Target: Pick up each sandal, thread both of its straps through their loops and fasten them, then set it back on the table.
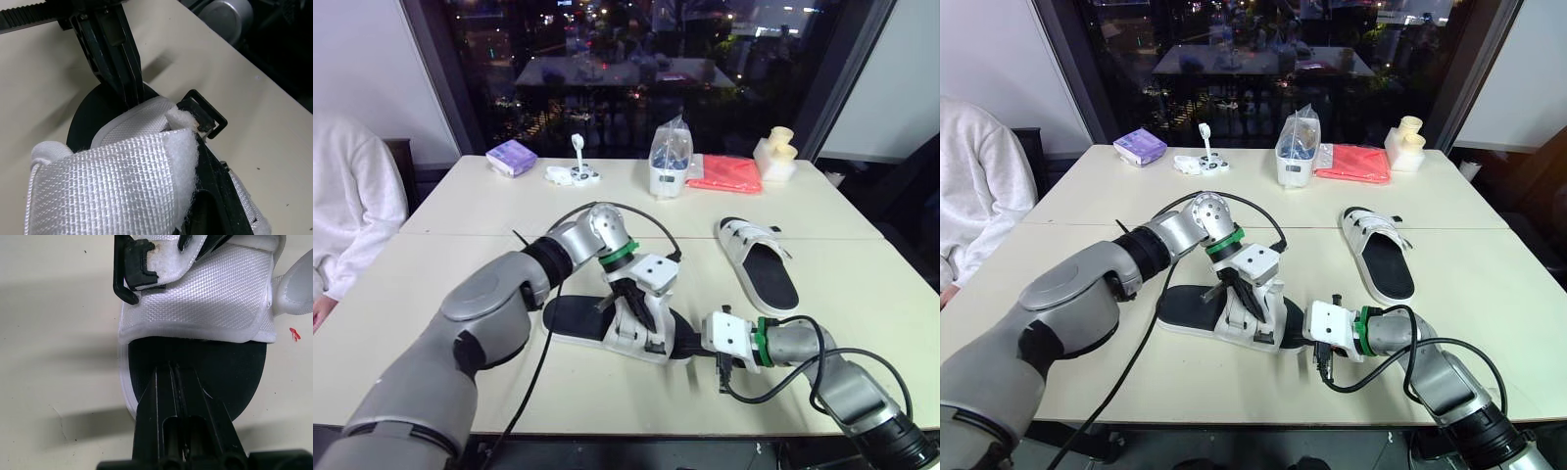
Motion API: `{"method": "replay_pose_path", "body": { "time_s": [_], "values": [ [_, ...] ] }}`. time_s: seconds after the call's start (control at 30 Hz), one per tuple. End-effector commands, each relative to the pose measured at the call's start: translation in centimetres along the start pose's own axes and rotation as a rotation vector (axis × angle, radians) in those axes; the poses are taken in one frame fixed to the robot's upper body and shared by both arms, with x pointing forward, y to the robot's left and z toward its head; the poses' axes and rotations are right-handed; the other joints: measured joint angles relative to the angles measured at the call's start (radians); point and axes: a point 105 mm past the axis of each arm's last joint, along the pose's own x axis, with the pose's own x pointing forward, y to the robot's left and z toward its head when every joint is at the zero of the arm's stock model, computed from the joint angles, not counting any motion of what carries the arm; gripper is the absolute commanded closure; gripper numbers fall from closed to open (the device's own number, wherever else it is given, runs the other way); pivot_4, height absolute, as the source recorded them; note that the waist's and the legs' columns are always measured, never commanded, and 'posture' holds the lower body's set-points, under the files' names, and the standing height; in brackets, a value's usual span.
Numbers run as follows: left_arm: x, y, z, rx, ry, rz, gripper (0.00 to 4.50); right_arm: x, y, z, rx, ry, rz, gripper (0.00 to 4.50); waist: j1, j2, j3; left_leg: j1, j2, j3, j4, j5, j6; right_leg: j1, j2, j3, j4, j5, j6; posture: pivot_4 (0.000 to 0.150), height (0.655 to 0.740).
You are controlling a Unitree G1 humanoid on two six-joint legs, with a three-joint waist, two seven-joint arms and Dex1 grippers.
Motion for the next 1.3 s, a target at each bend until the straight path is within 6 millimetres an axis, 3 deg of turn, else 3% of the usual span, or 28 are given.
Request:
{"method": "replay_pose_path", "body": {
  "time_s": [0.03, 0.5, 0.7, 0.9, 1.3],
  "values": [
    [-0.5, -0.2, 0.2, 0.012, 0.021, -0.015, 4.42, 0.5, 1.2, -1.4, 0.049, 0.053, 0.033, 4.5, 0.0, 0.0, 0.0, 0.0, 0.0, 0.0, 0.0, 0.0, 0.0, 0.0, 0.0, 0.0, 0.0, 0.0, 0.0, 0.15, 0.74],
    [-0.2, -0.1, 1.8, 0.078, -0.015, -0.038, 4.42, 0.7, 1.2, -1.4, 0.046, 0.051, 0.031, 4.5, 0.002, -0.001, 0.0, 0.0, 0.0, 0.0, 0.001, 0.0, 0.0, 0.0, 0.001, 0.0, 0.0, 0.001, 0.003, 0.15, 0.74],
    [0.1, -0.4, 1.3, 0.153, 0.025, -0.048, 4.42, 0.7, 1.3, -1.4, 0.048, 0.052, 0.03, 4.5, 0.002, -0.001, 0.0, 0.0, 0.0, 0.0, 0.001, 0.0, 0.0, 0.0, 0.001, 0.0, 0.0, 0.001, 0.003, 0.15, 0.74],
    [0.2, -0.4, -0.6, 0.244, 0.135, -0.044, 4.42, 0.7, 1.4, -1.4, 0.047, 0.053, 0.031, 4.5, 0.001, -0.001, 0.0, 0.0, 0.0, 0.0, 0.001, 0.0, 0.0, 0.0, 0.002, 0.0, 0.0, 0.001, 0.003, 0.15, 0.74],
    [-0.2, -0.2, -0.4, 0.207, 0.089, 0.004, 4.42, 0.7, 1.3, -1.5, 0.04, 0.056, 0.037, 4.5, 0.002, -0.001, 0.0, 0.0, 0.002, 0.0, 0.002, 0.0, 0.0, 0.0, 0.004, 0.0, 0.001, 0.002, 0.003, 0.15, 0.74]
  ]
}}
